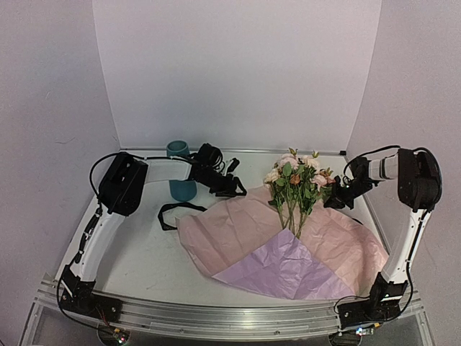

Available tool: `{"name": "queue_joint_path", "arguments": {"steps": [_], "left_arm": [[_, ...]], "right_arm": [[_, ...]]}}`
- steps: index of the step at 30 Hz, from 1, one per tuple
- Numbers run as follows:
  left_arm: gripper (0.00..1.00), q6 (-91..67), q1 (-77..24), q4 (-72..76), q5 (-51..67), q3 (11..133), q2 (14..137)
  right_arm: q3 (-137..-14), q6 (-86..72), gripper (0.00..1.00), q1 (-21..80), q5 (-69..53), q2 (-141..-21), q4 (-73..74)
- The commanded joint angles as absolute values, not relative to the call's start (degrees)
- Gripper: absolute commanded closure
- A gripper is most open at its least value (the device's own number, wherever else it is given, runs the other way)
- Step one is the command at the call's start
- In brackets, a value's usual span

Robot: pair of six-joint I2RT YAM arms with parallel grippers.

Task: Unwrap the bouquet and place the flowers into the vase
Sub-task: Move the wrapping paper to the center of the board.

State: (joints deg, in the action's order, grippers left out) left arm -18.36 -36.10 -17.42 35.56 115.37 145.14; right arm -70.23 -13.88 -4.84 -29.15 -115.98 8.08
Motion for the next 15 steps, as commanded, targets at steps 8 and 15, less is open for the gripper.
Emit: {"name": "queue_joint_path", "arguments": {"steps": [8, 15], "left_arm": [[0.46, -15.64, -35.9, -24.09, 34.19, 112.0, 142.63], [0.49, -14.96, -35.89, -24.91, 36.4, 109.6, 141.55]], "right_arm": [[-71.36, -12.83, 1.0, -4.92, -28.3, -117.77, 13.0], [-70.95, -12.92, 1.0, -4.92, -28.56, -117.86, 13.1]]}}
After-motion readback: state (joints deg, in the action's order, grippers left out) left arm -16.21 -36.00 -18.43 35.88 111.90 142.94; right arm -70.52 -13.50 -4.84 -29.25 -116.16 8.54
